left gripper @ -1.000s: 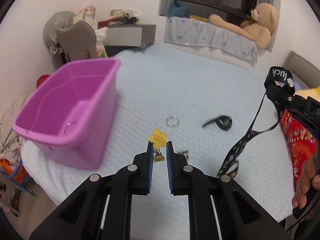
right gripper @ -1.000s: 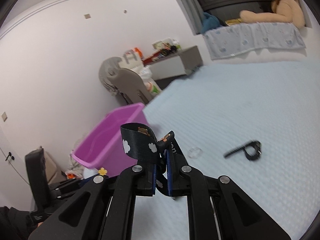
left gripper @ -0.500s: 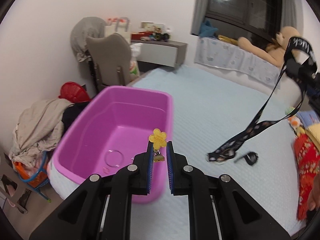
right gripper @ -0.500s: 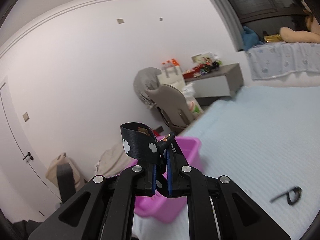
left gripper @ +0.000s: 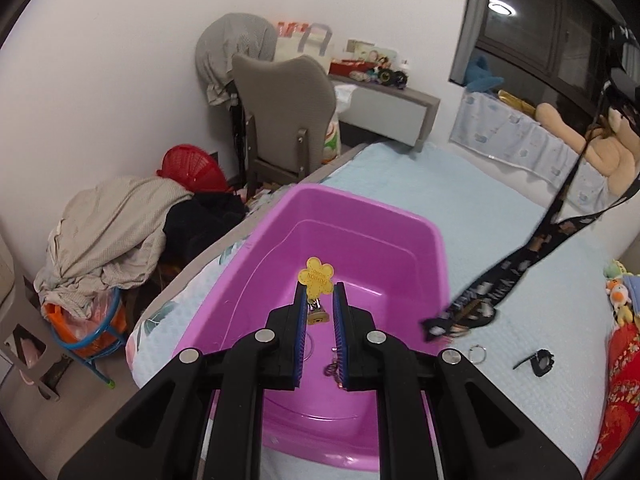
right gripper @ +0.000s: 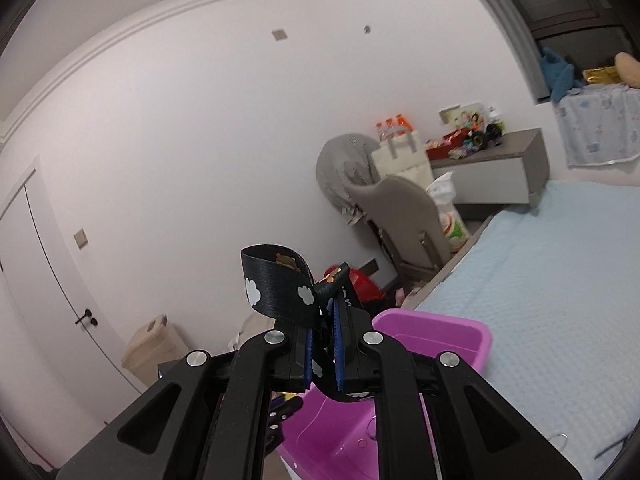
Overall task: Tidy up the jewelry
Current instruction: 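Lift and carry the lanyard and flower charm in both tools over the pink tub, then open the right tool to drop the lanyard while the left tool releases the charm, then withdraw both tools from the tub back over the remaining jewelry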
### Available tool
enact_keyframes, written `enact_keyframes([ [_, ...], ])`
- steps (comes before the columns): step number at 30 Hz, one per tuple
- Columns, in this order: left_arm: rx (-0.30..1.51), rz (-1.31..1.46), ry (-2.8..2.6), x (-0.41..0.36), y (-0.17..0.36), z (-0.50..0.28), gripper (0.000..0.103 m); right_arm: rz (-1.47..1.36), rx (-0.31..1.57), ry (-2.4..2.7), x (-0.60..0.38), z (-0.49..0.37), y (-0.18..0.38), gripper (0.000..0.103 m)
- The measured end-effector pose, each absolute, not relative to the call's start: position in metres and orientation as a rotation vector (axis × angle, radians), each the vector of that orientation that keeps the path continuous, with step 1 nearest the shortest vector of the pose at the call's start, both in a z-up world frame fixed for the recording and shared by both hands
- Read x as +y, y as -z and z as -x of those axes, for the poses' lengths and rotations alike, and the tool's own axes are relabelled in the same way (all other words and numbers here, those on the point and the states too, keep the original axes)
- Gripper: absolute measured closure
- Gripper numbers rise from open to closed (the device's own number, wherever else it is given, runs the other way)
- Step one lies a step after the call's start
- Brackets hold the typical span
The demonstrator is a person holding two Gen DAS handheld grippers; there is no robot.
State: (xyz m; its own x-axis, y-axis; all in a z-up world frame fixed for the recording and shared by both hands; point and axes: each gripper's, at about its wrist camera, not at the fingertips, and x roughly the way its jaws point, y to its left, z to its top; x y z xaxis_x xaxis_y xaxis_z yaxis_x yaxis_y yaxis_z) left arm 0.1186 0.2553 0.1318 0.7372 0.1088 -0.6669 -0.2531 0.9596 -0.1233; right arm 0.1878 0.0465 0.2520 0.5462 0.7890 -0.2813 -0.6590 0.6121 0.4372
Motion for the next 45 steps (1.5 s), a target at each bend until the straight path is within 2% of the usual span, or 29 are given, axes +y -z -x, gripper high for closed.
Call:
enact_keyframes([
  [18,0.954,0.206,-0.284,0.286,-0.036,-0.176,0.089,-0.078,0.991,-0.665,0.143,-0.261,-0.062,0.092],
  [19,0.968,0.203,-0.286,0.286,-0.032,-0.178,0.089,-0.066,1.007,-0.650,0.144,-0.262,-0.057,0.082],
  [20,0.984,0.202,-0.291,0.287,-0.028,-0.180,0.088,-0.053,1.020,-0.632,0.145,-0.262,-0.054,0.058],
  [22,1.013,0.207,-0.308,0.289,-0.022,-0.182,0.085,-0.030,1.032,-0.602,0.145,-0.261,-0.049,0.033],
  [23,1.028,0.214,-0.314,0.290,-0.019,-0.181,0.075,-0.022,1.028,-0.590,0.144,-0.259,-0.048,0.033],
  [24,1.037,0.219,-0.321,0.291,-0.018,-0.181,0.048,-0.015,1.025,-0.578,0.142,-0.261,-0.048,0.033],
  [25,1.037,0.224,-0.333,0.293,-0.016,-0.179,0.034,-0.015,1.023,-0.570,0.139,-0.262,-0.050,0.033],
  [26,1.013,0.223,-0.354,0.294,-0.018,-0.175,0.025,-0.023,1.024,-0.567,0.136,-0.262,-0.050,0.033],
  [45,0.948,0.189,-0.375,0.276,-0.041,-0.144,0.024,-0.085,0.922,-0.625,0.100,-0.212,-0.068,0.033],
])
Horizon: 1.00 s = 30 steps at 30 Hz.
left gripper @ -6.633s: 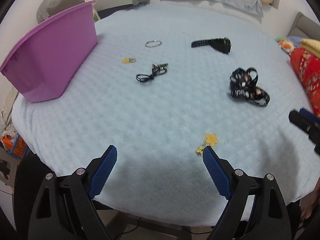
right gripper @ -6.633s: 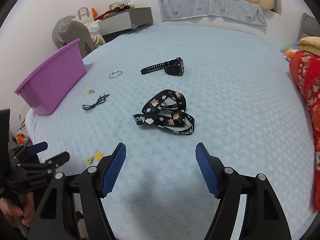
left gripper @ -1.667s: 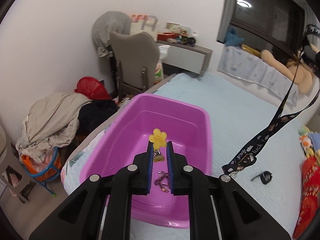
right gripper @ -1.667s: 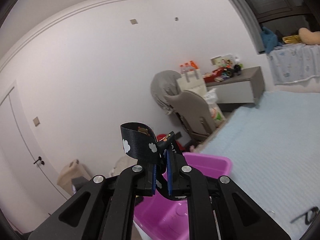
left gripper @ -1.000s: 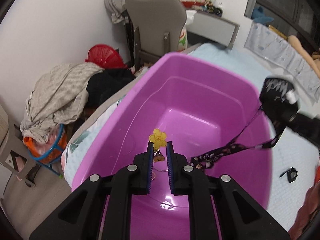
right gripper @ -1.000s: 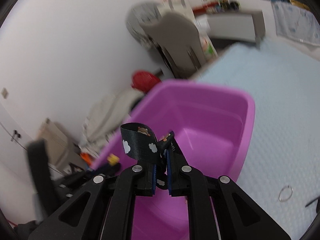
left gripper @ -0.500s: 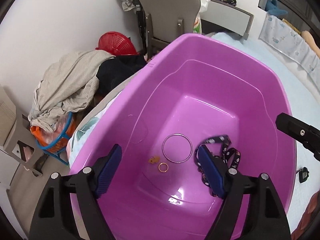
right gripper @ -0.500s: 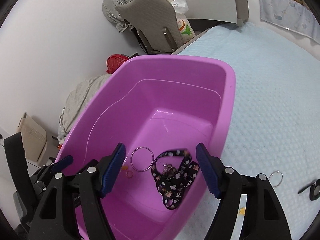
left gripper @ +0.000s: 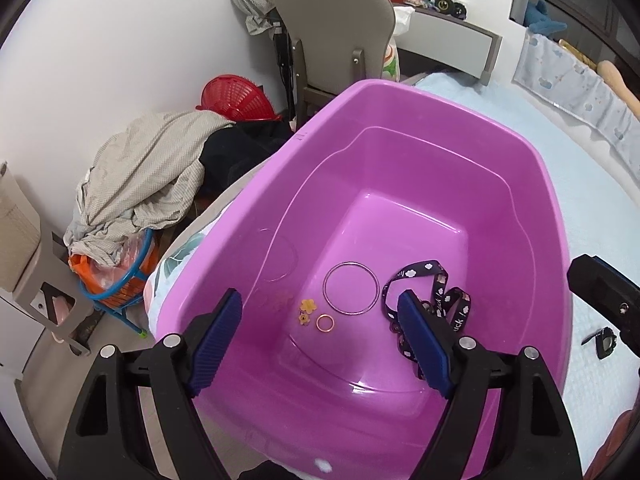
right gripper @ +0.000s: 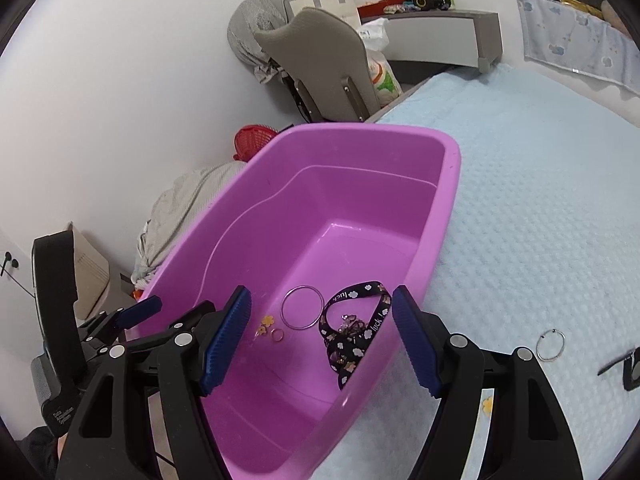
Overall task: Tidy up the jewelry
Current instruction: 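Withdraw both tools from the tub back over the remaining jewelry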
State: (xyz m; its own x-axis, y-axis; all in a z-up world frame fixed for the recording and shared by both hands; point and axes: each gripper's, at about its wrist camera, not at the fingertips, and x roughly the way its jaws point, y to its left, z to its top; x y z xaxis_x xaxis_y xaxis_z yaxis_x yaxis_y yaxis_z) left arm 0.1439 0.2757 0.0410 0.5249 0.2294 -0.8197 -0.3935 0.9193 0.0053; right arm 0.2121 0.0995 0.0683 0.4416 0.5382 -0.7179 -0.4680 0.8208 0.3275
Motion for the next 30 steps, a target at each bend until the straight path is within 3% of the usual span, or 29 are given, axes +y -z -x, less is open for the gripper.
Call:
enact_keyframes([
  [30,0.834,0.096,-0.203,0.164,-0.065,-0.051,0.021,-0.140,0.710,-0.418,-0.057,-0.052,-0.072,0.031],
])
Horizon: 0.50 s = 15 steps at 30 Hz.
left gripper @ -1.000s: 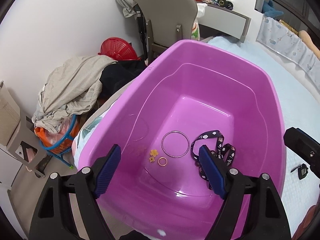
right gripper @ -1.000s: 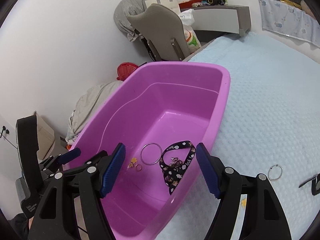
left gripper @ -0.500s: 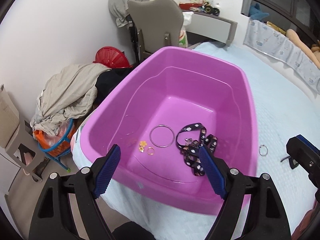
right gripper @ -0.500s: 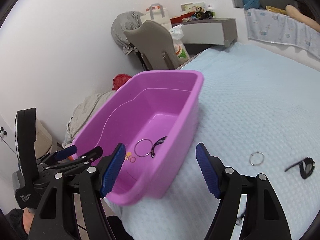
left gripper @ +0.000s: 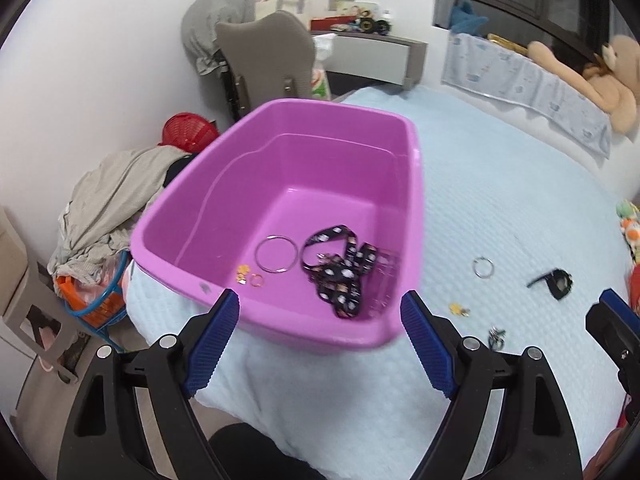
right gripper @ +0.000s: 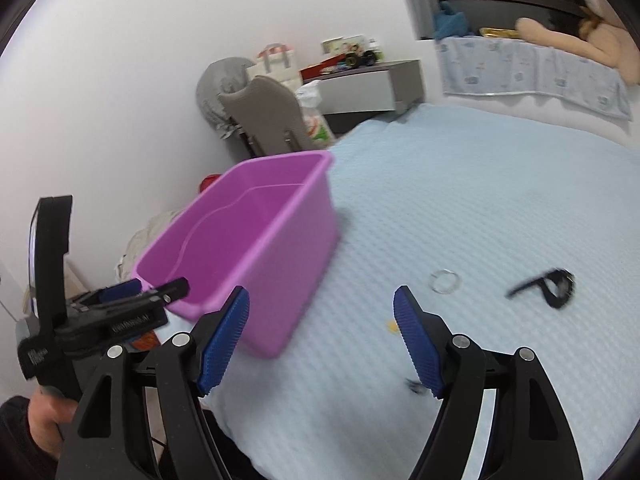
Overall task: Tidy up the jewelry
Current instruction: 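Withdraw both tools from the tub back over the remaining jewelry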
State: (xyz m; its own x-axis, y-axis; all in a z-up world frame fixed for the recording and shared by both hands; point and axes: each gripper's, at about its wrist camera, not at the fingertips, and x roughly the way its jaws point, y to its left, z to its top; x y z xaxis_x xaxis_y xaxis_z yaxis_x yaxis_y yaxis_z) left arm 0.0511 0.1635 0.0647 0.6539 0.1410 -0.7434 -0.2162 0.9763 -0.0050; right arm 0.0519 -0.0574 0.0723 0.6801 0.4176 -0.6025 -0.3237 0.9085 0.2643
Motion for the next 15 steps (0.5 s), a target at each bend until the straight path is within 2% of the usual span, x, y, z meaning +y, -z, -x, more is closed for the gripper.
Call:
enact_keyframes([
  [8,0.815,0.067,-0.117,0.115,-0.050,-0.032,0.018,-0.166,0.750,-0.240,-0.134,-0.003,-0.031,0.031],
  [15,0.869,0.035,-0.054,0.074,-0.019,-0.034,0.017,-0.208,0.786,-0.149,-0.174,0.016,0.001,0.031],
])
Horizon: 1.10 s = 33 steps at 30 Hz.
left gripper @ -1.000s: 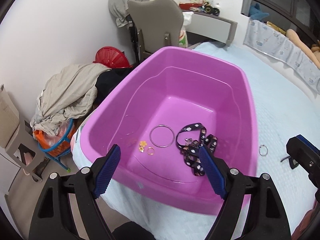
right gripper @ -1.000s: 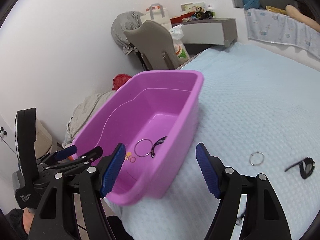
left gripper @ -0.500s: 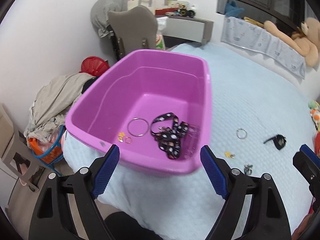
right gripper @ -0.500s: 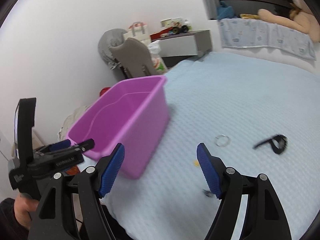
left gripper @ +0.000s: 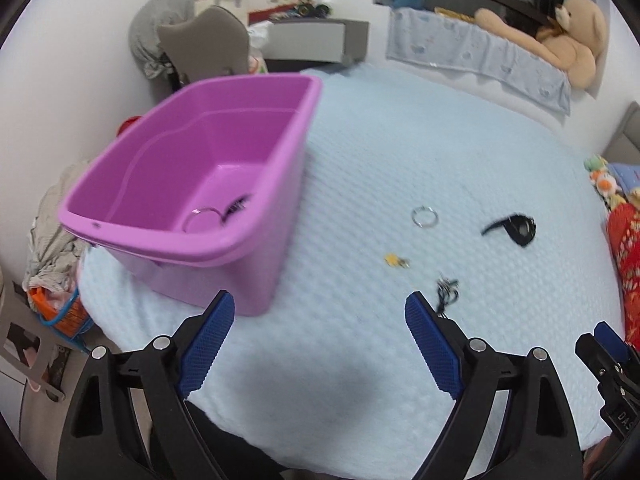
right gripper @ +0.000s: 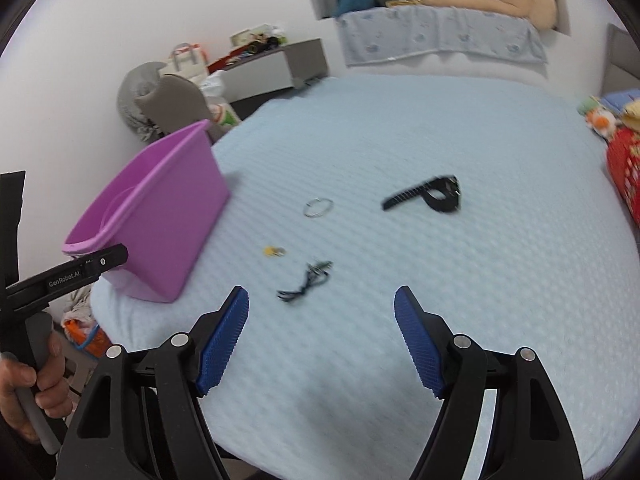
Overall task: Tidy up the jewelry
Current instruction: 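Withdraw both tools from the tub back over the remaining jewelry, then close the right tool on the black cord necklace while the left tool grasps the yellow flower keychain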
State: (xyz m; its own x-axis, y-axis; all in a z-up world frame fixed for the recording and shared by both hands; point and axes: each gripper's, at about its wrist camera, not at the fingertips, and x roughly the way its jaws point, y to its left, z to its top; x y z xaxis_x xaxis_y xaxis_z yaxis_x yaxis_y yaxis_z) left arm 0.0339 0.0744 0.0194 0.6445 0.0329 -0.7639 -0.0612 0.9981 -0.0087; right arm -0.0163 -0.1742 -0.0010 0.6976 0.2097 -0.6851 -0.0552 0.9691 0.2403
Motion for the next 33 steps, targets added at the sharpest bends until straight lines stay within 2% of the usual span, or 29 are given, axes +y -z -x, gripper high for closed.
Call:
enact_keyframes([
  [15,0.917,-0.063,0.022,0.034,0.049,-0.092,0.017,-0.166,0.860,-0.122,-0.143,-0.029,0.063,0.031],
  [33,1.006,-0.074,-0.008,0.038,0.122,-0.179,0.017,-0.151,0.960,-0.050,-0.119,-0.115,0.128,0.031],
])
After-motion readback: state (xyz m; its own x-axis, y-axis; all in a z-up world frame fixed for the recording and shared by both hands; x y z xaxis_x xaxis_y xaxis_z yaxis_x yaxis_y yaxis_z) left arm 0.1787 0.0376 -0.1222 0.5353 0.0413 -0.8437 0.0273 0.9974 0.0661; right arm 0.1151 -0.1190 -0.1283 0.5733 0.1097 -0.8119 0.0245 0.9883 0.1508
